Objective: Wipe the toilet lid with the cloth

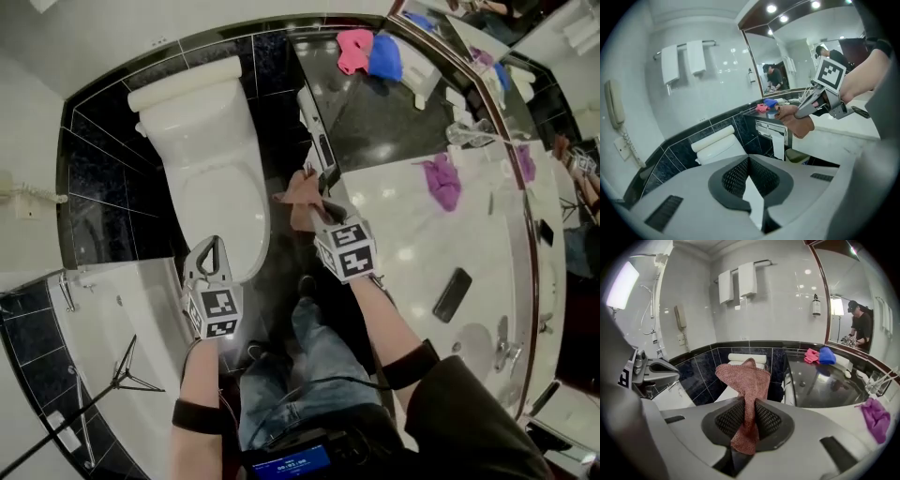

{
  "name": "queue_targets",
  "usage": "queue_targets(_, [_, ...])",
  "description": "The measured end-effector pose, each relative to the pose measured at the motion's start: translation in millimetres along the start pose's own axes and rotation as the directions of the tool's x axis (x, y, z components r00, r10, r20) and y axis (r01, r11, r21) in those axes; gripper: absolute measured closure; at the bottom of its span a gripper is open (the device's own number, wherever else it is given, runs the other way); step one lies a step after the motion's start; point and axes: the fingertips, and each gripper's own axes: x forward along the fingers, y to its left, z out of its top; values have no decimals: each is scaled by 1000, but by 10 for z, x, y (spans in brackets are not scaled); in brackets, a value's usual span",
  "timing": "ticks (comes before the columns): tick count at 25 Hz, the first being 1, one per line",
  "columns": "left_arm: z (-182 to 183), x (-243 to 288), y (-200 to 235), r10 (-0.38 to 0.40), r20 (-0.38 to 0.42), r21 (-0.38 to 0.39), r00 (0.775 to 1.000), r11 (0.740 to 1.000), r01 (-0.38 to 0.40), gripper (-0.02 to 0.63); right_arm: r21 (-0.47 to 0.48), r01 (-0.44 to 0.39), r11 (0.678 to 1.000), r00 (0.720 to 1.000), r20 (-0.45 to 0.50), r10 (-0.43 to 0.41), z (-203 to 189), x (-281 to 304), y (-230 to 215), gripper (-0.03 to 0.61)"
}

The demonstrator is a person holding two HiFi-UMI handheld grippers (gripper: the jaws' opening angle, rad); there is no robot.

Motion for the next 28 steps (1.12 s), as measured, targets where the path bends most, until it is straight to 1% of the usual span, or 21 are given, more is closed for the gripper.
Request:
queue_targets(5, [491,311,-25,-13,29,-16,999,1000,14,591,1,102,995,995,-21,-102,249,21,-889,495])
queue_targets(8, [730,525,-56,-21,40,-11,999,1000,22,591,-7,144,990,989,-37,-144,322,148,-1357,494])
queue_targets(12, [934,771,-66,-23,46,-3,999,1000,24,591,-23,172,985,983,-63,-173,464,336,-1764,494])
queue_targets(14, [987,878,-48,-20,44,-7,999,1000,21,591,-50,180,982,980,-78,-183,512,460,-1928,492])
queue_targets(18, [1119,1033,5,-14,53,-1,998,1000,14,591,-92,186,978,971,-136,-197,452,722,-2175,480])
queue_targets(20, [1112,1067,21,-13,48,-2,999,1000,13,591,-104,186,977,964,-171,-201,373,826,-2227,468])
queue_targets(21, [1095,1075,33,-11,44,-7,999,1000,12,591,-109,182,977,963,-183,-200,342,870,-2235,454])
queue_targets(23, [1109,1076,72,-9,45,2,999,1000,9,591,-111,174,978,961,-199,-193,288,942,-2229,391])
queue_targets(25, [1122,1058,115,-7,49,16,999,1000,6,591,-108,176,978,959,-207,-195,243,977,-2223,351])
queue_targets(27, [1061,1020,147,-2,43,7,999,1000,2,591,-100,186,977,957,-206,-203,219,970,-2215,313])
queue_targets(28, [1005,993,158,2,37,-6,999,1000,-1,591,-97,191,977,958,-200,-207,223,951,-2207,304])
